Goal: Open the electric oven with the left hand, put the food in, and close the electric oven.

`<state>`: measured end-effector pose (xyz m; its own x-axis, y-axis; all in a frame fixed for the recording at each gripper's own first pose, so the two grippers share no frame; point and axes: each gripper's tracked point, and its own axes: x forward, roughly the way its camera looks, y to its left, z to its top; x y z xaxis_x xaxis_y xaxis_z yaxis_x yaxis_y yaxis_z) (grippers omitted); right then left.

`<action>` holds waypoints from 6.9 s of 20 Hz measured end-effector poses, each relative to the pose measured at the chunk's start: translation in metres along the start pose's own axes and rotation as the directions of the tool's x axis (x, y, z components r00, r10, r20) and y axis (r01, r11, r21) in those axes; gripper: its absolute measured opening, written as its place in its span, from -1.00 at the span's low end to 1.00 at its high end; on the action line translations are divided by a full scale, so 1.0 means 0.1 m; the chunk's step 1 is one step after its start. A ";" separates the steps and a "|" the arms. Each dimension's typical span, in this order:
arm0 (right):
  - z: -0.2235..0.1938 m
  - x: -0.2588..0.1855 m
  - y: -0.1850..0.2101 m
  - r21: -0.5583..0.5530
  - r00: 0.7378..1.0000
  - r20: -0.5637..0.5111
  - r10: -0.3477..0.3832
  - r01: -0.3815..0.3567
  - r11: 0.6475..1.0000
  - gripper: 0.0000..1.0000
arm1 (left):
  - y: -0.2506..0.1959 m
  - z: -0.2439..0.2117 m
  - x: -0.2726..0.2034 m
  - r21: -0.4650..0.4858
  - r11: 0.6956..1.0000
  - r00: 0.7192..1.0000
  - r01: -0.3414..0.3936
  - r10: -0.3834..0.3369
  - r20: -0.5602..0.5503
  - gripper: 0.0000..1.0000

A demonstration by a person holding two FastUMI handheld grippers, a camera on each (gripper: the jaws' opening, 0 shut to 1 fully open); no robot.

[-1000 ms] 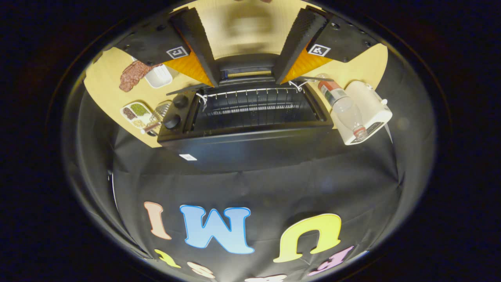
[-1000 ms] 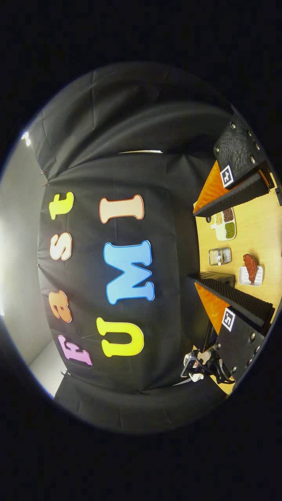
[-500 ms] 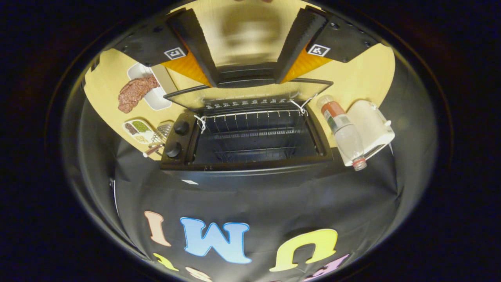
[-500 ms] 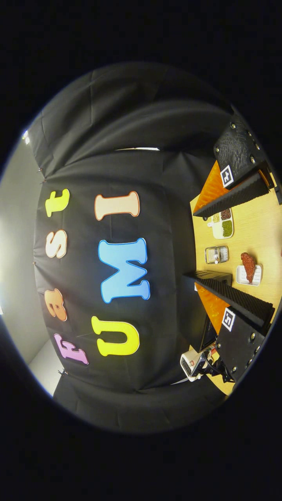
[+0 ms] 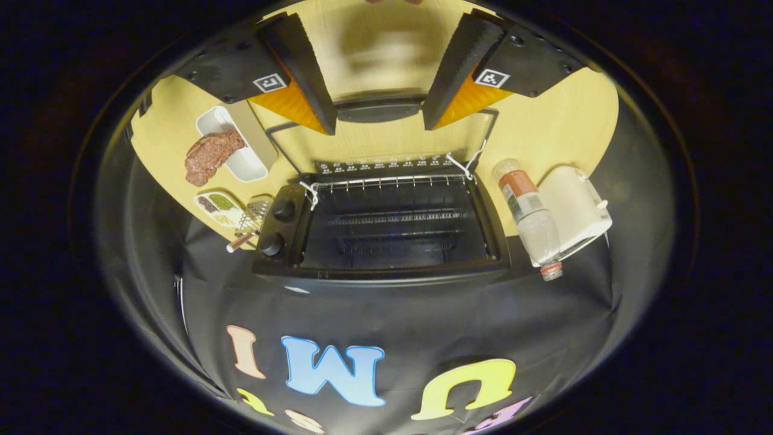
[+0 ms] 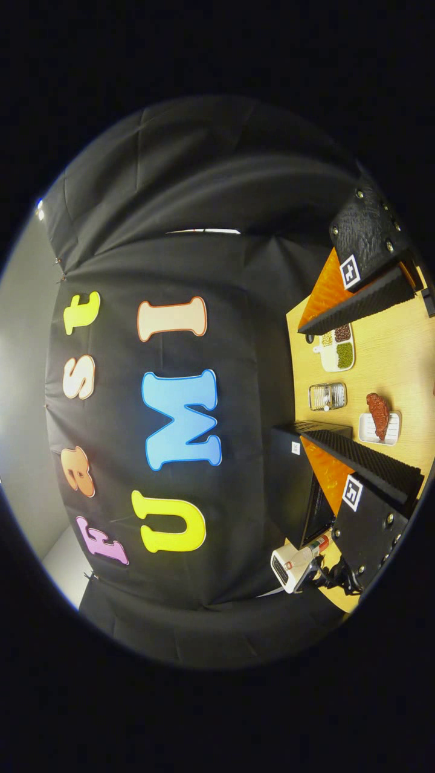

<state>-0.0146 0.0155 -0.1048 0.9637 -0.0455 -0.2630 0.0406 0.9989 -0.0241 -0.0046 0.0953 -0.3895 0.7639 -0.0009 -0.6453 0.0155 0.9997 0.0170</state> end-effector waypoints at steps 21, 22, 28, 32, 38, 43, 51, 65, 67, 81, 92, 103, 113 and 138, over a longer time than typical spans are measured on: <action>-2.46 0.94 0.16 0.396 0.793 -0.502 0.346 -0.145 0.907 0.96 | 0.23 2.51 -2.30 -0.179 0.977 0.828 -0.117 0.196 0.525 1.00; -2.59 0.99 0.21 0.424 0.774 -0.516 0.368 -0.142 0.894 0.95 | 0.27 2.50 -2.32 -0.181 0.974 0.826 -0.138 0.214 0.522 1.00; -3.04 1.24 0.48 0.554 0.692 -0.551 0.467 -0.115 0.825 0.95 | 0.31 2.34 -2.55 -0.195 0.956 0.821 -0.220 0.289 0.492 1.00; -3.05 1.28 0.65 0.625 0.675 -0.522 0.521 -0.113 0.772 0.37 | 0.38 2.20 -2.61 -0.230 0.935 0.812 -0.269 0.348 0.468 1.00; -2.89 1.25 0.74 0.685 0.648 -0.474 0.597 -0.155 0.712 -0.61 | 0.44 2.15 -2.74 -0.262 0.912 0.793 -0.316 0.405 0.455 0.88; -2.69 1.18 0.71 0.686 0.667 -0.450 0.594 -0.167 0.708 -0.79 | 0.38 2.25 -2.73 -0.232 0.927 0.793 -0.295 0.373 0.482 1.00; -1.74 0.91 0.87 0.763 0.761 -0.278 0.586 -0.196 0.616 -0.79 | 0.48 2.48 -2.33 -0.138 0.983 0.829 -0.124 0.179 0.530 1.00; -1.59 1.41 2.23 0.856 0.812 -0.198 0.549 -0.129 0.501 -0.79 | 1.35 2.44 -2.19 -0.099 0.995 0.831 -0.023 0.074 0.552 1.00; -1.70 1.59 2.50 0.866 0.808 -0.207 0.551 -0.111 0.488 -0.80 | 1.51 2.38 -2.23 -0.095 0.995 0.835 -0.037 0.083 0.544 0.93; -2.23 2.41 3.09 0.908 0.882 -0.203 0.425 0.008 0.418 -0.79 | 2.31 1.98 -2.29 -0.160 0.977 0.870 -0.138 0.197 0.452 1.00; -2.28 2.37 3.00 0.711 0.874 -0.330 0.358 -0.019 0.703 0.29 | 2.07 1.98 -2.16 -0.176 0.979 0.880 -0.100 0.169 0.443 0.96; -1.46 1.43 2.29 0.187 0.915 -0.218 0.340 -0.303 0.935 0.92 | 1.08 2.15 -1.85 -0.125 0.992 0.878 0.015 0.047 0.476 1.00; 0.11 0.59 1.11 0.025 0.981 0.135 0.141 -0.145 0.989 0.92 | 0.49 2.46 -1.90 -0.058 0.996 0.821 0.060 -0.017 0.571 1.00; -0.07 0.58 0.40 0.079 0.998 0.053 0.043 -0.047 0.996 0.92 | 0.18 -0.12 -0.17 -0.098 0.995 0.955 -0.001 -0.028 -0.294 0.94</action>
<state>0.0415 0.0522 -0.1278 0.9771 -0.0022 -0.2127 0.0163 0.9978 0.0645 -0.0253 0.1132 -0.3877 0.5397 -0.0225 -0.8416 -0.0485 0.9971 -0.0578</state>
